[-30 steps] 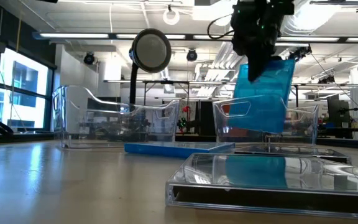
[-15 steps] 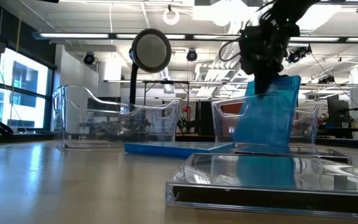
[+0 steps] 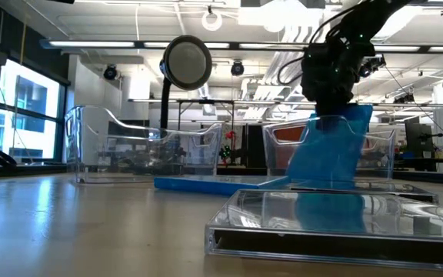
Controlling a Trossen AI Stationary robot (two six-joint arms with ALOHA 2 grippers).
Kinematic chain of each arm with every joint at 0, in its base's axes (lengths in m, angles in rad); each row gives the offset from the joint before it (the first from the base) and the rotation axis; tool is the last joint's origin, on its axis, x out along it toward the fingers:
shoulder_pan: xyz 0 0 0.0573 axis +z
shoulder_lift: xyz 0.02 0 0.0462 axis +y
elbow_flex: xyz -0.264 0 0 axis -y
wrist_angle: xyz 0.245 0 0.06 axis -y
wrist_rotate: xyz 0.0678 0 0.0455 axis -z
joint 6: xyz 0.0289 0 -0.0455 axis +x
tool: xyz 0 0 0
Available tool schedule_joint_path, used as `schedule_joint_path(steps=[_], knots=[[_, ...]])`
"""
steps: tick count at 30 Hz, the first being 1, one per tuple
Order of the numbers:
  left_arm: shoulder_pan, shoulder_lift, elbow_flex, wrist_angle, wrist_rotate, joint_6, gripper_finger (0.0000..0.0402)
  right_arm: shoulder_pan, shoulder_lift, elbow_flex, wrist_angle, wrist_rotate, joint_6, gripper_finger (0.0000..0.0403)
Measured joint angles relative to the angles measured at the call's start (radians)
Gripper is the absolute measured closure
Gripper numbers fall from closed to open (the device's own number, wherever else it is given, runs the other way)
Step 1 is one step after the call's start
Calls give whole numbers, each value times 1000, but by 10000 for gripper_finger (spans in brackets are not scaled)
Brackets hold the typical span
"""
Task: Pick & place jewel cases by type
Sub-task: Put the bottom left blue CD case into the right transparent bin, then put the top blue CD case into the right transparent bin
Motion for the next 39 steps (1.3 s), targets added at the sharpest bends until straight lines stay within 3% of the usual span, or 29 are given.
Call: schedule_joint_path(steps=[6, 10, 13, 20, 25, 31, 39], knots=[[0, 0, 0, 0, -8, 0, 293, 0, 0, 0, 12, -2, -38, 245], [0, 0, 0, 0, -10, 0, 293, 1, 0, 0, 12, -41, -24, 226], [0, 0, 0, 1, -10, 0, 293, 7, 0, 0, 12, -43, 3, 225], [0, 0, 0, 0, -10, 0, 293, 70, 0, -72, 50, 136, 100, 230], [0, 0, 0, 1, -11, 37, 293, 111, 1, -160, 114, 156, 183, 230], [0, 0, 0, 8, -27, 49, 293, 128, 1, -223, 153, 330, 248, 231], [0, 0, 0, 9, -111, 49, 293, 128, -23, -126, 143, 292, 154, 231]])
